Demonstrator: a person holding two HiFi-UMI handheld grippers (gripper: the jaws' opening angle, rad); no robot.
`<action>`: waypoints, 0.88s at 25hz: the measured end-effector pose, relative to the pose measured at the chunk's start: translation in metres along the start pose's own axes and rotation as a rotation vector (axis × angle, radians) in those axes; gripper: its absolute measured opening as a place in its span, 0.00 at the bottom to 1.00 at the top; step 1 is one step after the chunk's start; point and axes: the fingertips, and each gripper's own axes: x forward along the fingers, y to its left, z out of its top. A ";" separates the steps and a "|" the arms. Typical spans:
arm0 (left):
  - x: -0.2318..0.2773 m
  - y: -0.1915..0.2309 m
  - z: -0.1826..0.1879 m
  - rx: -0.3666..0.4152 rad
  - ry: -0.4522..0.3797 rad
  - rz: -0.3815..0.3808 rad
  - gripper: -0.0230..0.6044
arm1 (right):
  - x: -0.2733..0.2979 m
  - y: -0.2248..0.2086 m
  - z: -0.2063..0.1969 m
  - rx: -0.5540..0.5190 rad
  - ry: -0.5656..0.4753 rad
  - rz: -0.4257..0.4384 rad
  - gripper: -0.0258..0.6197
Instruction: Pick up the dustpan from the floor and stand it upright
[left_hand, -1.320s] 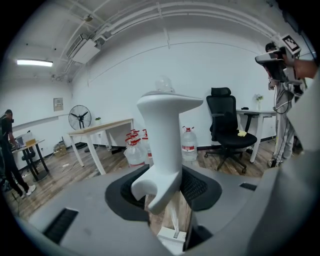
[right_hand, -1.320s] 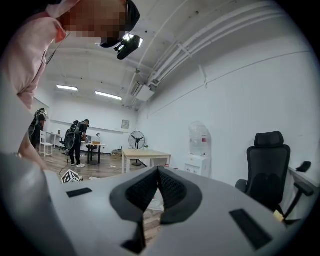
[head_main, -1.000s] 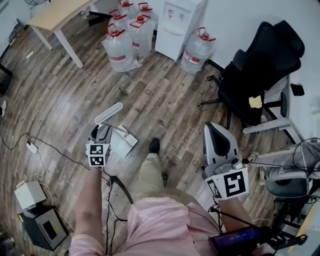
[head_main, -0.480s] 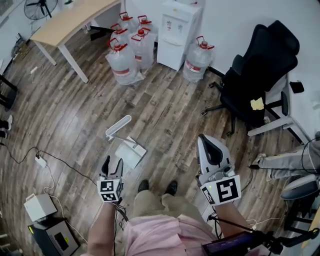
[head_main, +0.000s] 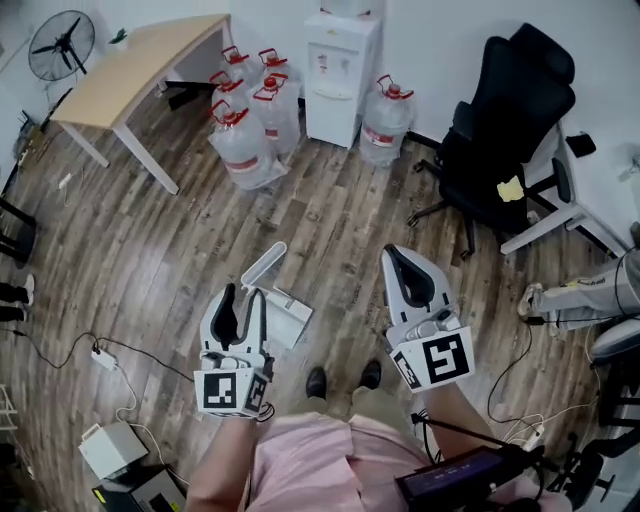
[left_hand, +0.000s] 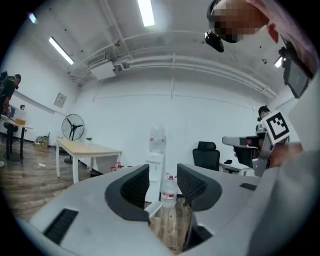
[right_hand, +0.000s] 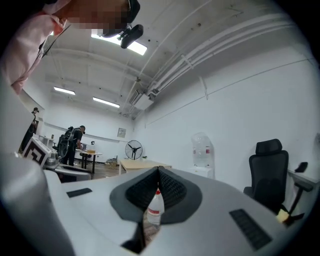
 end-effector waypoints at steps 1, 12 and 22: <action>0.002 0.001 0.015 0.015 -0.020 -0.002 0.28 | -0.002 0.005 0.003 -0.001 -0.002 -0.008 0.04; -0.007 -0.026 0.105 0.131 -0.119 -0.068 0.07 | -0.028 0.041 0.052 -0.054 -0.068 -0.083 0.04; -0.021 -0.067 0.128 0.215 -0.161 -0.119 0.07 | -0.058 0.039 0.060 -0.075 -0.069 -0.138 0.04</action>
